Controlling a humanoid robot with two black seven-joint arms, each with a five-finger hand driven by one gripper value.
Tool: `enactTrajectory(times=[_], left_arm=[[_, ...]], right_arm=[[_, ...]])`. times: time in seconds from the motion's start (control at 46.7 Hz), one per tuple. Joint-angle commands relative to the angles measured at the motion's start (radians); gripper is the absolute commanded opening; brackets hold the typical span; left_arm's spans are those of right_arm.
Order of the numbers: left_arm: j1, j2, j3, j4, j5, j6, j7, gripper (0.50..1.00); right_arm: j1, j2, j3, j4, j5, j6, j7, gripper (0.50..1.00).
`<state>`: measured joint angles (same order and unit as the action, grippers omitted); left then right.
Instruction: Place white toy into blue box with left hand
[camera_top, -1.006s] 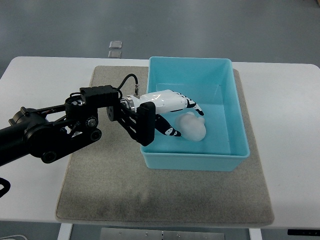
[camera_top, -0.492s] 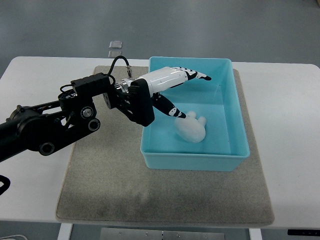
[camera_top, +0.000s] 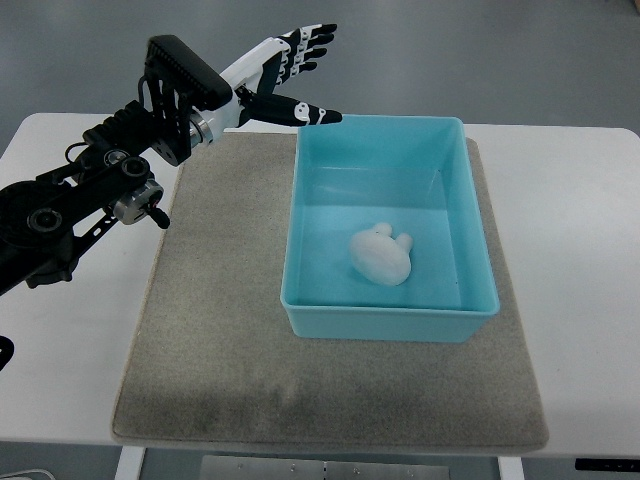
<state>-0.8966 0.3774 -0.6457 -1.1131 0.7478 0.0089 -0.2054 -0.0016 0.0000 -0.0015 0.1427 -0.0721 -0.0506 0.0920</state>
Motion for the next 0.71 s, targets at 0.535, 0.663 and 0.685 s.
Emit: enactTrajectory(times=[0.535,0.663,0.685], left_arm=[[0.067,0.087,-0.061,0.124,-0.735,0.026,0.040,0.994],[0.090,0.090,-0.068,0.144,-0.875,0.013,0.040,0.994],[0.091,0.090,-0.068,0.148,-0.890,0.011,0.040,0.994]], right_arm=[[0.000,0.000,0.000,0.000,0.000,0.000,0.000,0.936],[0.000,0.000,0.000,0.000,0.000,0.000,0.000,0.936],[0.000,0.000,0.000,0.000,0.000,0.000,0.000,0.936]])
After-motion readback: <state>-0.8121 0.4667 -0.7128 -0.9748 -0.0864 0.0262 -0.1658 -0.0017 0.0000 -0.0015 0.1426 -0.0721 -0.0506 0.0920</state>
